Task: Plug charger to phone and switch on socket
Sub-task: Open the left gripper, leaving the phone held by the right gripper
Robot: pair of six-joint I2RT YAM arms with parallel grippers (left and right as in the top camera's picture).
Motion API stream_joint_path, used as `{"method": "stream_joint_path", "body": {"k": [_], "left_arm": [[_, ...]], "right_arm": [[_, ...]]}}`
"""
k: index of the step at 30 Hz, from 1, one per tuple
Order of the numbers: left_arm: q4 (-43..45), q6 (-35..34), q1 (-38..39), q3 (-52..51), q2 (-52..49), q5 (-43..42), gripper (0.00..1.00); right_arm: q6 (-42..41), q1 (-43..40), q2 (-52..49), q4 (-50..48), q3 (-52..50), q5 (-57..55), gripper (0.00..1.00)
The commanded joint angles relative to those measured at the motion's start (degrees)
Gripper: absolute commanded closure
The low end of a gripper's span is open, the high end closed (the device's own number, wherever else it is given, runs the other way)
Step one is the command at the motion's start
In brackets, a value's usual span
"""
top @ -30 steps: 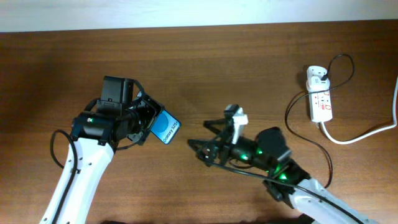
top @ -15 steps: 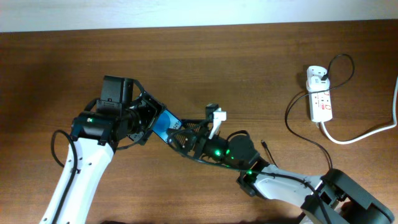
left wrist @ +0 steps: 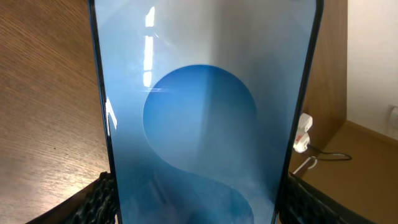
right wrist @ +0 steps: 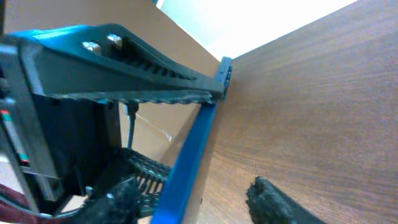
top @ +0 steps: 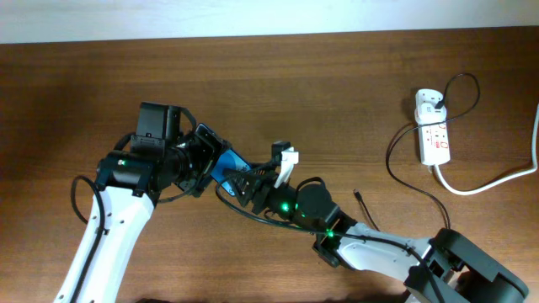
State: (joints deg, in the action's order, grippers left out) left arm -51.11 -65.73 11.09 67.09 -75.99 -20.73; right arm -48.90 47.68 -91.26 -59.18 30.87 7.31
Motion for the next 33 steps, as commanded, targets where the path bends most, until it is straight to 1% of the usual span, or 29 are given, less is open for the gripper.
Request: {"method": "stream_joint_path", "body": {"k": [1, 7, 9, 10, 13, 15, 18, 20, 22, 23, 25, 27, 33], "left_arm": [[0.55, -0.44, 0.33, 1.31, 0.33, -1.99, 0.45], [0.57, -0.44, 2.54, 1.31, 0.33, 0.79, 0.44], [0.57, -0.44, 2.54, 1.31, 0.33, 0.79, 0.44], [0.57, -0.44, 2.54, 1.31, 0.33, 0.81, 0.44], [0.57, -0.44, 2.54, 1.31, 0.33, 1.51, 0.43], [0.57, -0.44, 2.54, 1.31, 0.33, 1.77, 0.43], [0.55, -0.42, 2.54, 1.31, 0.35, 2.14, 0.42], [0.52, -0.42, 2.54, 1.31, 0.33, 2.14, 0.38], [0.48, -0.42, 2.54, 1.31, 0.33, 2.12, 0.32], [0.48, -0.42, 2.54, 1.31, 0.33, 2.12, 0.29], [0.48, -0.42, 2.54, 1.31, 0.35, 2.1, 0.28], [0.46, -0.42, 2.54, 1.31, 0.33, 2.1, 0.23], [0.52, -0.42, 2.54, 1.31, 0.35, 1.16, 0.07]], "right_arm": [[0.57, 0.37, -1.05, -0.22, 1.44, -0.5, 0.47], [0.57, 1.7, -1.05, -0.07, 2.64, -0.52, 0.58], [0.55, 1.81, -1.05, 0.11, 2.64, -0.5, 0.64], [0.52, 1.81, -1.05, 0.26, 2.64, -0.44, 0.68], [0.37, 1.81, -1.05, 0.28, 2.64, -0.02, 0.76], [0.37, 1.81, -1.05, 0.28, 2.64, 0.2, 0.81], [0.37, 1.81, -1.05, 0.28, 2.62, 1.66, 0.85], [0.37, 1.81, -1.05, 0.26, 2.62, 2.27, 0.87], [-0.04, 1.81, -1.05, 0.22, 2.62, 3.08, 0.91], [-1.57, 1.81, -1.05, 0.2, 2.62, 3.21, 0.91], [-1.6, 1.81, -1.05, -0.66, 2.62, 4.04, 0.91], [-1.92, 1.81, -1.05, -2.89, 2.62, 6.01, 0.92], [-8.04, 1.81, -1.05, -4.39, 2.62, 6.01, 0.94]]}}
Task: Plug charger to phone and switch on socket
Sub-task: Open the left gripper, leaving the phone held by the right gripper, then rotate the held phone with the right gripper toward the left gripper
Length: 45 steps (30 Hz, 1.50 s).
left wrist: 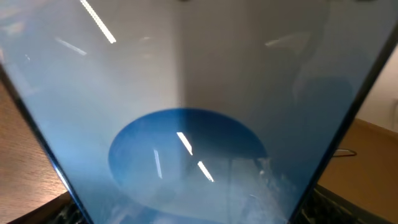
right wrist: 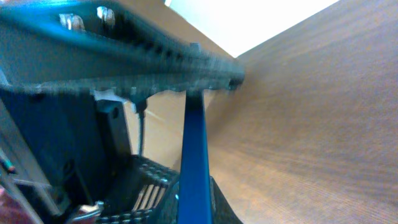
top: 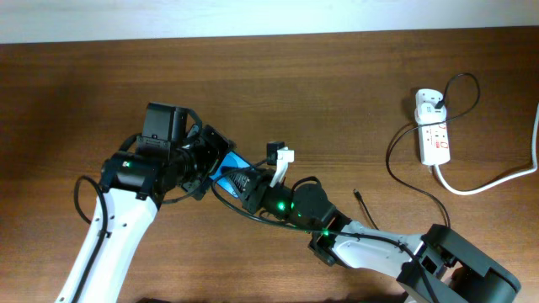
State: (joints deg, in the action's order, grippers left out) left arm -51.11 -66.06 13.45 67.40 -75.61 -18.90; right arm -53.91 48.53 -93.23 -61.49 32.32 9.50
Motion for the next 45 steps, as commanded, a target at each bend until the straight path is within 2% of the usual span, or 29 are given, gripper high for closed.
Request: {"method": "stream_joint_path", "body": {"k": [1, 5, 8, 10, 13, 15, 16, 18, 19, 22, 24, 27, 30, 33, 35, 40, 43, 45], "left_arm": [[0.52, -0.09, 0.17, 1.01, -0.02, -0.83, 0.05], [1.75, 0.39, 0.15, 1.03, -0.02, -0.85, 0.01], [4.48, 5.92, -0.2, 1.03, 0.37, -0.83, 0.01], [4.35, 12.96, -1.77, 1.03, 1.38, -0.85, 0.01], [3.91, 19.19, -5.22, 1.03, 4.94, -0.85, 0.01], [3.91, 23.96, -7.41, 1.03, 8.68, -0.85, 0.01], [3.85, 27.85, -8.44, 1.03, 11.34, -0.85, 0.01], [2.69, 37.24, -9.68, 1.03, 18.64, -0.57, 0.01], [2.12, 39.04, -9.66, 1.03, 20.63, 0.09, 0.01], [-3.58, 44.87, -9.66, 1.03, 33.59, 7.98, 0.01], [-7.26, 48.43, -9.66, 1.03, 38.6, 9.22, 0.01], [-11.56, 49.51, -9.66, 1.01, 43.78, 9.77, 0.01], [-15.54, 49.92, -9.66, 1.01, 44.83, 9.79, 0.01], [-17.07, 49.88, -9.66, 0.96, 44.85, 9.73, 0.01], [-17.99, 49.88, -9.66, 0.96, 44.83, 9.75, 0.01], [-22.95, 49.88, -9.66, 0.96, 44.83, 9.73, 0.01], [-24.33, 49.9, -9.66, 0.96, 44.83, 9.77, 0.01], [-24.63, 49.88, -9.66, 0.96, 44.83, 9.73, 0.01]], "right_arm": [[-4.11, 0.96, 0.92, -3.19, 1.18, 3.82, 0.94], [-9.35, 0.94, 0.92, -2.97, 1.18, 3.58, 0.96], [-15.87, 0.9, 0.92, 0.7, 1.18, -0.52, 0.96], [-19.91, 0.9, 0.92, 0.63, 1.18, -2.99, 0.96], [-28.41, 0.85, 0.92, 0.85, 1.18, -6.84, 0.96], [-29.2, 0.85, 0.92, 2.23, 1.18, -8.22, 0.96], [-29.77, 0.85, 0.92, 4.52, 1.18, -8.57, 0.96], [-29.7, 0.85, 0.92, 15.06, 1.18, -8.9, 0.96], [-29.35, 0.92, 0.92, 18.23, 1.18, -8.46, 0.96], [-23.43, 0.92, 1.05, 20.68, 1.18, -5.62, 0.96], [-19.41, 0.92, 1.05, 20.83, 1.18, -4.31, 0.96], [-10.08, 0.72, 1.27, 21.31, 1.18, -4.15, 0.96], [-4.79, -2.4, 5.2, 30.05, 1.18, -4.57, 0.96], [4.24, -5.66, 15.45, 37.11, 1.2, -4.55, 0.96], [5.99, -6.69, 23.65, 43.95, 1.22, -4.94, 0.96], [16.13, -6.62, 48.37, 72.43, 1.25, -8.96, 0.96], [18.16, -6.56, 54.97, 79.06, 1.25, -9.2, 0.96], [18.03, -6.56, 56.24, 80.11, 1.25, -4.2, 0.96]]}}
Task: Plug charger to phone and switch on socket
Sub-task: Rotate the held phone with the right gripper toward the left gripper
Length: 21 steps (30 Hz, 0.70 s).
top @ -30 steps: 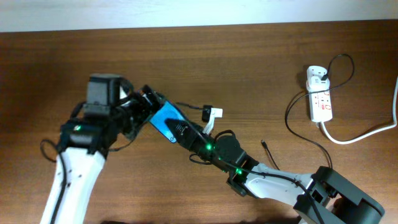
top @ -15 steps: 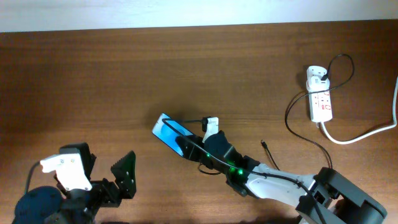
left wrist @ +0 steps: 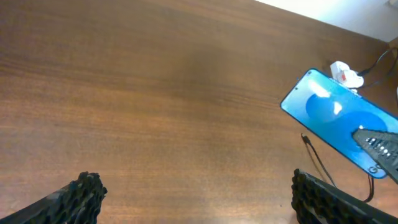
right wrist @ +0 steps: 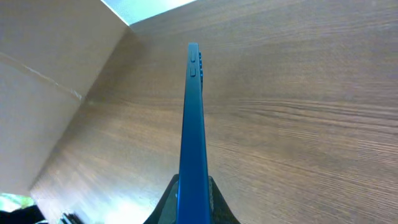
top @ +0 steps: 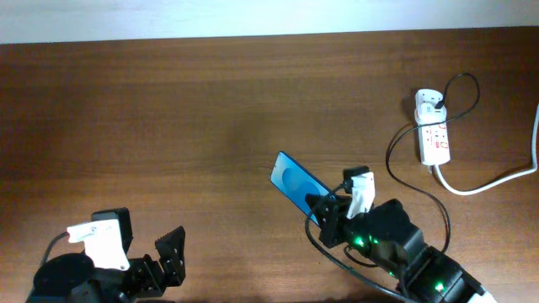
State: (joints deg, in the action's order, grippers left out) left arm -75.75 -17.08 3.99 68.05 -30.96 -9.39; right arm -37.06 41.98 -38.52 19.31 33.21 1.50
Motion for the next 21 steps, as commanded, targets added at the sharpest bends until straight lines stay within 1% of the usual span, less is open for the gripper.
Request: {"method": "stream_joint_path", "body": {"k": [1, 2, 3, 4, 5, 6, 7, 8, 9, 10, 12, 14, 15, 17, 18, 19, 20, 21], "left_arm": [[0.0, 0.7, -0.2, 0.24, 0.17, 0.22, 0.01], [-0.02, -3.15, -0.2, 0.15, 0.17, 0.22, 0.01], [-0.04, -8.17, -0.2, -0.26, 0.17, 0.24, 0.01], [-0.28, -15.1, -0.2, -1.75, 0.17, 0.17, 0.01], [-0.44, -19.3, -0.2, -3.37, 0.17, -0.37, 0.01], [-0.33, -22.91, -0.2, -5.27, 0.17, -1.86, 0.01], [0.07, -27.52, -0.2, -7.89, 0.17, -4.48, 0.01], [0.83, -34.21, -0.2, -11.1, 0.17, -7.3, 0.01], [2.23, -40.94, -0.2, -14.4, 0.17, -9.14, 0.01], [5.88, -47.06, -0.2, -17.29, 0.17, -12.72, 0.01], [15.69, -52.48, -0.2, -20.2, 0.17, -17.27, 0.01], [22.8, -55.54, -0.2, -21.2, 0.17, -17.38, 0.01], [24.52, -56.89, -0.2, -21.2, 0.17, -17.11, 0.01], [28.72, -57.09, -0.2, -21.2, 0.17, -16.94, 0.01], [30.69, -57.09, -0.2, -21.2, 0.17, -16.26, 0.01], [31.61, -57.09, -0.2, -21.2, 0.17, -14.95, 0.01], [31.61, -57.09, -0.2, -21.2, 0.17, -14.32, 0.01], [31.61, -57.07, -0.17, -21.2, 0.17, -13.88, 0.01]], "right_arm": [[-0.37, 0.0, 1.57, -1.4, 0.35, 7.58, 0.96], [-1.84, 0.0, 1.57, -1.68, 0.35, 9.16, 0.96], [-3.1, 0.0, 1.57, -1.77, 0.35, 9.64, 0.96], [-5.49, 0.0, 1.57, -2.67, 0.35, 10.84, 0.96], [-8.04, 0.0, 1.57, -3.85, 0.35, 11.02, 0.96], [-10.19, 0.0, 1.57, -5.51, 0.35, 10.99, 0.96], [-10.47, 0.0, 1.57, -7.32, 0.35, 10.99, 0.96], [-12.85, 0.0, 1.57, -9.31, 0.35, 10.88, 0.96], [-18.47, 0.0, 1.51, -9.75, 0.35, 9.49, 0.96], [-23.74, 0.0, 1.14, -9.73, 0.35, 7.85, 0.96], [-33.48, 0.0, -1.6, -9.73, 0.35, 6.4, 0.96], [-43.63, 0.0, -6.47, -10.05, 0.35, 6.95, 0.96], [-48.96, 0.0, -10.27, -13.29, 0.35, 9.35, 0.96], [-53.53, 0.0, -15.28, -20.0, 0.35, 12.57, 0.96], [-57.7, 0.0, -18.4, -27.54, 0.35, 14.71, 0.96], [-61.59, 0.02, -22.71, -37.2, 0.35, 16.85, 0.96], [-64.83, 0.04, -24.61, -41.72, 0.35, 17.88, 0.96], [-67.14, 0.04, -25.53, -43.89, 0.35, 18.47, 0.96]]}}
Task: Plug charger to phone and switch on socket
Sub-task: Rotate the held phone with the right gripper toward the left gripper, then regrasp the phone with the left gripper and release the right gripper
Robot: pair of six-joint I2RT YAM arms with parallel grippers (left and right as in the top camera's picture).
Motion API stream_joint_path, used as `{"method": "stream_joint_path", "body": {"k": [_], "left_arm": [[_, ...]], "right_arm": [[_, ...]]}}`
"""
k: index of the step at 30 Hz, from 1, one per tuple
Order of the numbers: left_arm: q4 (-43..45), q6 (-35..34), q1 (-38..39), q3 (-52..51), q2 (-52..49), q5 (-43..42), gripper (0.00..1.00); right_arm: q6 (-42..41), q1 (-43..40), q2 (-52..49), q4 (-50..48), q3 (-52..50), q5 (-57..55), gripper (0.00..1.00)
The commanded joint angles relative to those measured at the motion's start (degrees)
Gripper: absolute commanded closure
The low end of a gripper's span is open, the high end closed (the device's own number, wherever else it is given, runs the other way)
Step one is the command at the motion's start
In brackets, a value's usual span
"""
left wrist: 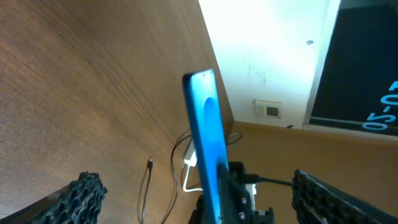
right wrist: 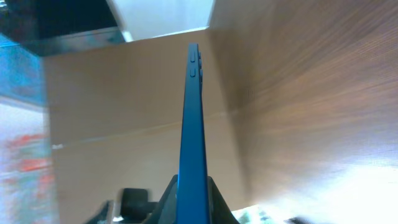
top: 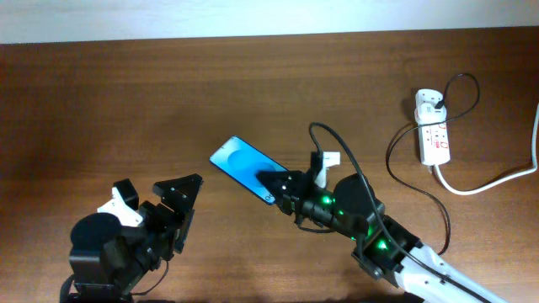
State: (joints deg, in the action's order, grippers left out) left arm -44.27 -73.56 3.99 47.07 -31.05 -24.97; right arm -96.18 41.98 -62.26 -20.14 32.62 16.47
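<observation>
A blue phone (top: 242, 167) hangs tilted above the table's middle, with my right gripper (top: 279, 188) shut on its lower right end. The right wrist view shows the phone (right wrist: 193, 118) edge-on, pinched between the fingers of that gripper (right wrist: 193, 200). My left gripper (top: 187, 205) stands open just left of the phone, apart from it. Through the left wrist the phone (left wrist: 208, 130) stands between the spread fingers (left wrist: 84, 194). The black charger cable (top: 394, 156) runs from the white socket strip (top: 434, 135) at the far right. Its plug tip (left wrist: 150, 163) lies on the wood.
A white mains lead (top: 488, 180) runs off the right edge from the strip. A charger adapter (top: 429, 102) sits plugged in the strip's far end. The brown table (top: 168, 93) reaches a pale wall strip at the back.
The right gripper has carried the phone leftward from the table's right-middle. The left gripper, then low at the front left corner, now stands open close beside the phone.
First the left gripper held the phone with the right gripper open at its end. Then both were at the phone, the right shut on it. Later the left arm sat away at the front left, the right alone holding the phone. Now the two are close again.
</observation>
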Motion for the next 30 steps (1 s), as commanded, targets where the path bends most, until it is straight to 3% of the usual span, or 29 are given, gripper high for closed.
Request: {"method": "stream_joint_path", "body": {"k": [1, 3, 7, 10, 13, 15, 17, 18, 19, 21, 23, 27, 30], "left_arm": [[0.13, -0.57, 0.0, -0.22, 0.26, 2.32, 0.01], [0.13, -0.59, -0.02, -0.22, 0.26, 3.8, 0.0], [2.47, -0.66, -0.02, -0.22, -0.92, 7.43, 0.1], [4.46, -5.62, 0.24, -0.22, -4.79, 6.75, 0.13], [4.83, -6.78, 4.22, -0.22, -9.16, 6.75, 0.15], [5.4, -11.1, 6.97, -0.22, -11.69, 6.78, 0.2], [10.86, -11.28, 9.29, -0.22, -13.92, 6.78, 0.26], [11.52, -11.26, 9.38, -0.22, -14.29, 6.78, 0.31], [11.65, -11.26, 9.35, -0.22, -14.75, 6.84, 0.43], [11.69, -11.26, 9.35, -0.22, -14.75, 7.02, 0.49], [11.69, -11.28, 9.38, -0.22, -14.75, 6.99, 0.72], [11.78, -11.28, 9.38, -0.22, -14.75, 6.99, 0.88], [13.84, -11.26, 9.38, -0.22, -14.75, 6.75, 0.92]], "right_arm": [[-10.45, 0.04, -2.56, -6.12, 0.94, 4.39, 0.96], [-11.32, 0.22, -2.99, -10.14, 0.94, 5.9, 0.96], [-14.29, 5.73, -3.37, -12.31, 0.94, 1.16, 0.96], [-14.29, 9.14, -3.39, -12.33, 0.94, -4.37, 0.96], [-14.23, 10.14, -4.09, -12.26, 0.94, -8.2, 0.96], [-13.99, 10.14, -5.57, -12.28, 0.94, -8.35, 0.96], [-13.99, 10.14, -7.74, -12.28, 0.94, -6.36, 0.96], [-13.79, 10.14, -7.89, -12.31, 0.94, -5.9, 0.96], [-13.77, 10.14, -7.87, -12.68, 0.94, -5.73, 0.96], [-13.79, 10.14, -7.87, -13.75, 0.94, -5.57, 0.96], [-13.81, 10.14, -7.87, -17.81, 0.94, -5.11, 0.96], [-13.86, 10.14, -7.87, -18.51, 0.94, -4.63, 0.96], [-13.84, 10.14, -7.87, -18.47, 0.94, -4.68, 0.96]]}}
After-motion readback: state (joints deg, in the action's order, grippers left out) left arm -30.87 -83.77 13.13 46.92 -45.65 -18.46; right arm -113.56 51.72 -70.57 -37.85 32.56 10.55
